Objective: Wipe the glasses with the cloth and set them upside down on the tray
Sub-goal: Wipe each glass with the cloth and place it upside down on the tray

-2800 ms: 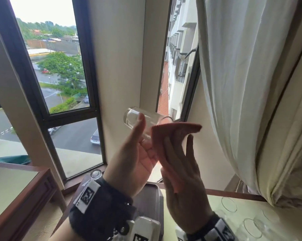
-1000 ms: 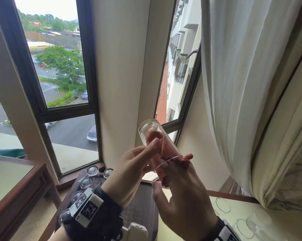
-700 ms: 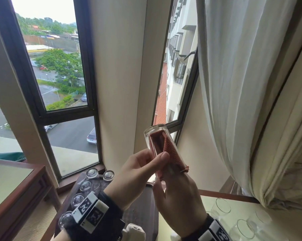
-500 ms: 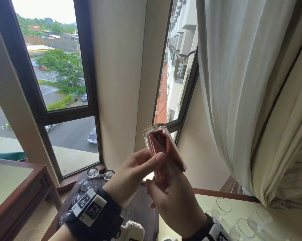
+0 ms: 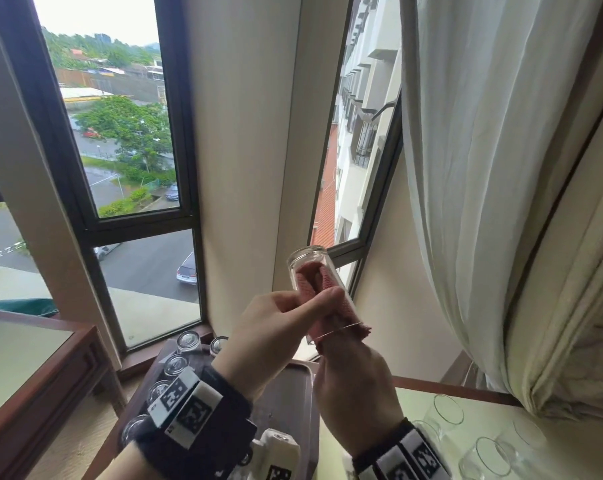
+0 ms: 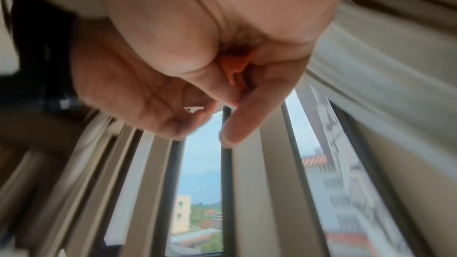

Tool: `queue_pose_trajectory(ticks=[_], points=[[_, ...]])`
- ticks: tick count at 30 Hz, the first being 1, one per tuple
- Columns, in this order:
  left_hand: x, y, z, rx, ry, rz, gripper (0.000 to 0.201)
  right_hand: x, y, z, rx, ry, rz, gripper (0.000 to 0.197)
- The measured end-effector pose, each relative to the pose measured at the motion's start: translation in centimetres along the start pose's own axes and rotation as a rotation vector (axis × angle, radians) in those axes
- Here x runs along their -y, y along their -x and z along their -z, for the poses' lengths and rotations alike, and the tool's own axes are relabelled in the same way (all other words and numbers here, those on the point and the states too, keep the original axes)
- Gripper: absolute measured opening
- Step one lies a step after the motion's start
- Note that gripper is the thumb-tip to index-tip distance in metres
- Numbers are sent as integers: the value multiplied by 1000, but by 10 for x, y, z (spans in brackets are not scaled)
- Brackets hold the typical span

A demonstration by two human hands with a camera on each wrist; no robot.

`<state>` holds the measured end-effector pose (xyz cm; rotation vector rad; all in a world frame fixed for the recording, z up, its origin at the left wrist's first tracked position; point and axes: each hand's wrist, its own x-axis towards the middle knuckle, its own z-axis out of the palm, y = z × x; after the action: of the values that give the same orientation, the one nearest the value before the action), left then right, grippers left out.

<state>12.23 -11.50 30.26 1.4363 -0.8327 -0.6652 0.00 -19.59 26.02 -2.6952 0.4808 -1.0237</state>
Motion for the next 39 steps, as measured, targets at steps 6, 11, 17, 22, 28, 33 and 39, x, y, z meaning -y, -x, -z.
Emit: queue_pose_trajectory(ticks=[6,11,17,22,28,33,39], points=[[17,3,3,256,424,-29,69,31,-11,22,162,-981,-346,53],[14,-4,6,242,412,-64,59,35,-10,22,205,-1397,-380,52],[4,-15,1,-18,70,-33,63,-3,-6,-4,-33,-28,4,53],[6,-5,-3,110,183,-101,47,11,-12,2,-86,-345,-157,62],[19,-7,7,298,550,-73,92,31,-18,40,417,-1899,-242,64],[21,-15,9,370,523,-50,84,29,-18,34,167,-2080,-471,58],[30,-9,14,297,373,-32,43,6,-10,37,-140,-1174,-525,32]])
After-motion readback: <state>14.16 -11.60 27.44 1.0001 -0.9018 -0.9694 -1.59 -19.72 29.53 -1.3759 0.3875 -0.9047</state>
